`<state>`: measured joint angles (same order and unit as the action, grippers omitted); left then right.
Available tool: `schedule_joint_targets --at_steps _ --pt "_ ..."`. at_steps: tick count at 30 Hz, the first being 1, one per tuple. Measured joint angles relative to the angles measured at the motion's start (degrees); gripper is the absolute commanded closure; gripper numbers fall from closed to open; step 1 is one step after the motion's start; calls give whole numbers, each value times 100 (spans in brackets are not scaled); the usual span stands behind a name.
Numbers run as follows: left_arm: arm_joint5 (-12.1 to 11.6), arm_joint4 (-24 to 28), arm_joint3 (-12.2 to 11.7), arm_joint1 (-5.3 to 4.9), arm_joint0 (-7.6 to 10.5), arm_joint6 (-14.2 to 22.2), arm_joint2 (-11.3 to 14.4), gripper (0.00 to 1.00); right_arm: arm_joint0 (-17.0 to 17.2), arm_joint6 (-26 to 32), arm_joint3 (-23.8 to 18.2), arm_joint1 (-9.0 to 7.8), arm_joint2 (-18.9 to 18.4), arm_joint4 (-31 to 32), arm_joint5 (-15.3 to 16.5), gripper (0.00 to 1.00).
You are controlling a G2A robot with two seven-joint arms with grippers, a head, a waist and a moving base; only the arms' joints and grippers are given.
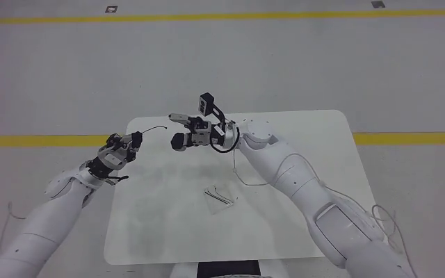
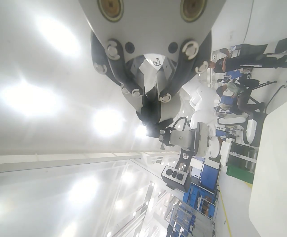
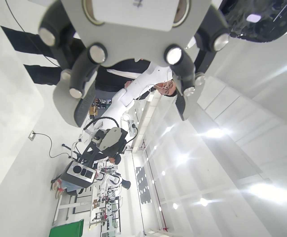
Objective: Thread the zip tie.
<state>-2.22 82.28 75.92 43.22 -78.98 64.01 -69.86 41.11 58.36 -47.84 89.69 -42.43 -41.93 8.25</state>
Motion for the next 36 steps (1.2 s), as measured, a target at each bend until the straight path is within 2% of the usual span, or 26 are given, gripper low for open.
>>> schedule_joint_targets --at_steps 10,22,26,30,36 --pt "0 0 0 0 0 0 0 100 28 -12 134 116 -35 -122 64 79" --pt "0 0 0 0 0 0 0 100 -17 9 296 228 -91 -128 95 82" --pt "0 0 0 0 0 0 0 100 -26 12 346 260 -115 -118 97 86" --pt "0 0 0 0 0 0 0 100 -32 18 378 284 -138 -86 103 100" --pt "0 0 0 0 0 0 0 100 -28 21 403 311 -173 -14 85 100"
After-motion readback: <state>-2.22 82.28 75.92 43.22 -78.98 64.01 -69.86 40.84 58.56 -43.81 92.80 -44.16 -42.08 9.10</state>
